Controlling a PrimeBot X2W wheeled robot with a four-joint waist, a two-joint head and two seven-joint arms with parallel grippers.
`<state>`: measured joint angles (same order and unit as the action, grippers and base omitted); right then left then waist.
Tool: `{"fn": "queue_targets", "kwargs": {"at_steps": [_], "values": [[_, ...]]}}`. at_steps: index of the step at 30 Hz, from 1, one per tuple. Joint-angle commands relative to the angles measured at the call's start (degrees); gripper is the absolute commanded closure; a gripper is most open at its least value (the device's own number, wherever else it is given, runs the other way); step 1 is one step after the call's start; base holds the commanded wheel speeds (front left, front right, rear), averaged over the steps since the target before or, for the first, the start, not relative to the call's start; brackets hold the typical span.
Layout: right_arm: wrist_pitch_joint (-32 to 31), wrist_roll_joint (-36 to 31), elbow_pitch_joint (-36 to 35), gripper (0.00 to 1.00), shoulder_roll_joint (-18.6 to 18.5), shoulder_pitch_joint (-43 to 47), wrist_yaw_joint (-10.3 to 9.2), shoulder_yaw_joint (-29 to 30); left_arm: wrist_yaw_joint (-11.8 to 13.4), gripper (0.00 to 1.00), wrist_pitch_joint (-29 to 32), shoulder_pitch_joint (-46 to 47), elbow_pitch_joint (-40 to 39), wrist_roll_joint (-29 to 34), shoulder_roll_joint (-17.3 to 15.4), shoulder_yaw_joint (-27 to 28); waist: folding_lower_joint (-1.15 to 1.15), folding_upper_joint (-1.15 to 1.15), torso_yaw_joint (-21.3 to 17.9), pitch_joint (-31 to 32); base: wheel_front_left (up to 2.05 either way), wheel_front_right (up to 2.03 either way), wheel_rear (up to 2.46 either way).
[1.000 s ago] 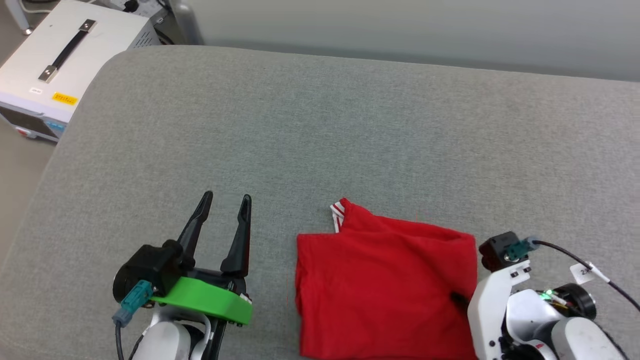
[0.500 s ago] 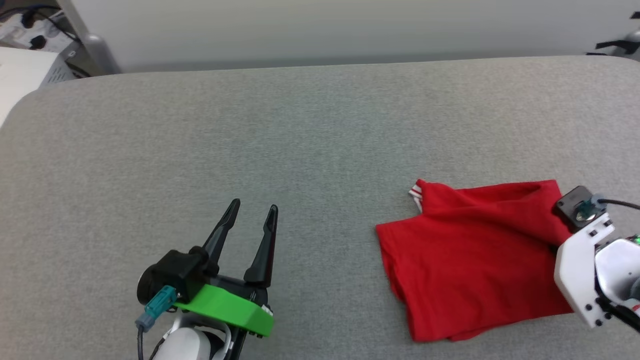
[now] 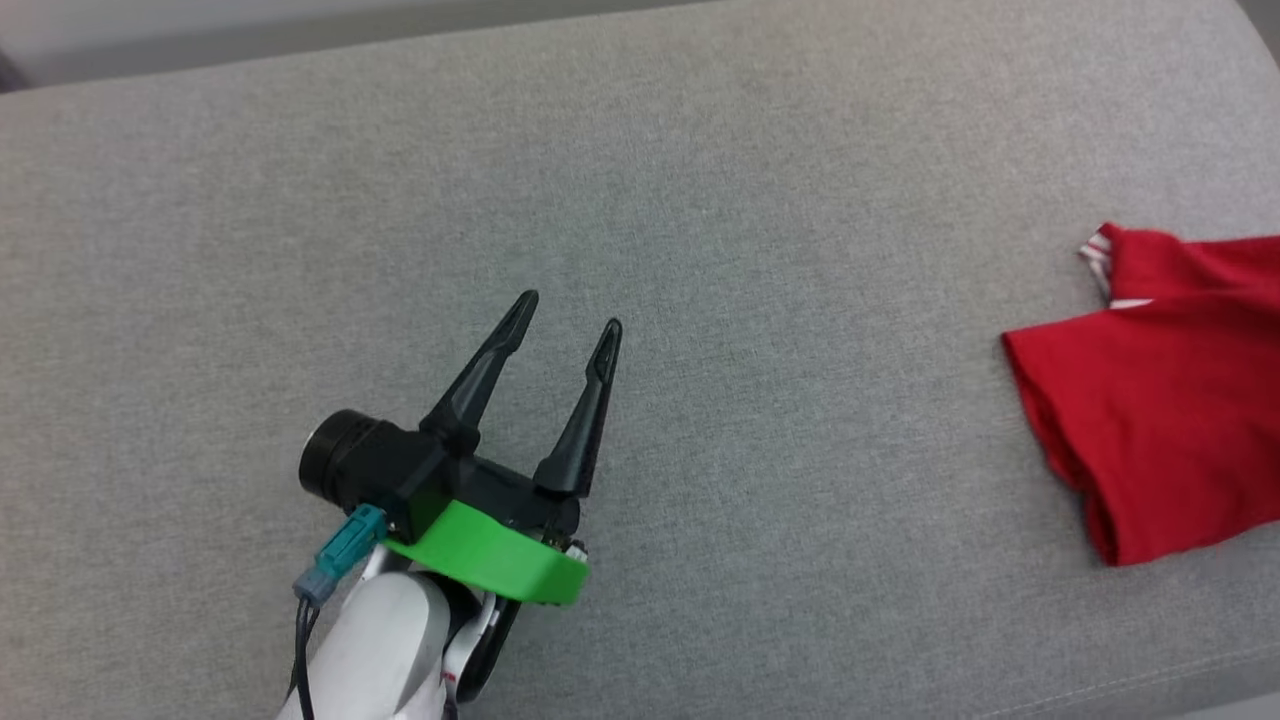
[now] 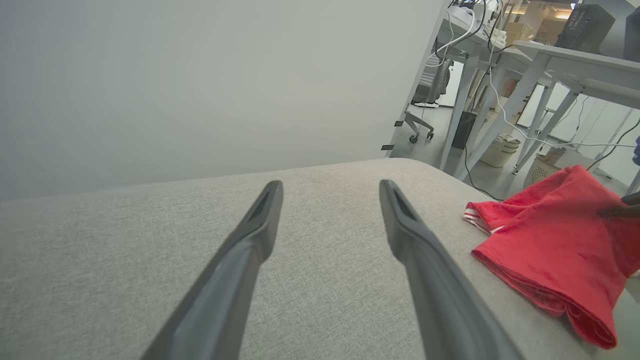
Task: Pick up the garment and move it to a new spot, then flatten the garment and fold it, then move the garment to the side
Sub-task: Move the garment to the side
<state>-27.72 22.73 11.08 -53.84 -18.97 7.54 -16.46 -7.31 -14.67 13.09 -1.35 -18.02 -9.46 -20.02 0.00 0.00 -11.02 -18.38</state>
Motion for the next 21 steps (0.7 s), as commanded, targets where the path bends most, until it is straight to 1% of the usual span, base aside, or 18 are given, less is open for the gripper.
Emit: {"fn": "queue_targets", "kwargs": {"at_steps": [1, 4, 6, 14, 16, 20, 21], "values": [[2.4, -0.8, 1.9, 1.0, -0.2, -1.8, -0.05, 1.1, -0.2, 0.0, -0.3, 1.6, -0.7, 0.7, -0.8, -0.3, 0.0, 0.0, -3.1, -6.8, 0.0, 0.0, 0.0], [8.0, -2.1, 8.1, 1.0, 0.3, -3.8, -0.05, 4.1, -0.2, 0.0, -0.3, 3.6, -2.1, 1.2, -1.8, -1.1, 0.0, 0.0, -2.9, -10.0, 0.0, 0.0, 0.0], [10.8, -4.0, 11.5, 1.0, 0.3, -4.8, -0.05, 4.8, -0.2, 0.0, -0.3, 4.7, -3.0, 1.4, -2.5, -1.4, 0.0, 0.0, -2.8, -11.8, 0.0, 0.0, 0.0], [19.1, -8.0, 22.7, 1.0, 2.5, -11.2, -0.05, 10.9, -0.2, 0.0, 0.1, 8.4, -7.6, 2.5, -4.4, -1.5, 0.0, 0.0, -2.3, -18.1, 0.0, 0.0, 0.0], [20.1, -9.0, 25.0, 1.0, 3.2, -12.7, -0.05, 12.0, -0.2, 0.0, 0.4, 8.8, -8.4, 2.7, -4.7, -1.6, 0.0, 0.0, -2.1, -18.9, 0.0, 0.0, 0.0], [20.2, -10.0, 28.8, 1.0, 5.2, -14.5, -0.05, 12.7, -0.1, 0.0, 0.7, 9.2, -9.2, 2.7, -5.1, -1.7, 0.0, 0.0, -1.9, -19.5, 0.0, 0.0, 0.0], [20.3, -10.4, 29.8, 0.88, 5.7, -14.9, -0.05, 13.1, -0.1, 0.0, 0.7, 9.2, -9.1, 2.7, -5.2, -1.7, 0.0, 0.0, -1.8, -19.4, 0.0, 0.0, 0.0]]}}
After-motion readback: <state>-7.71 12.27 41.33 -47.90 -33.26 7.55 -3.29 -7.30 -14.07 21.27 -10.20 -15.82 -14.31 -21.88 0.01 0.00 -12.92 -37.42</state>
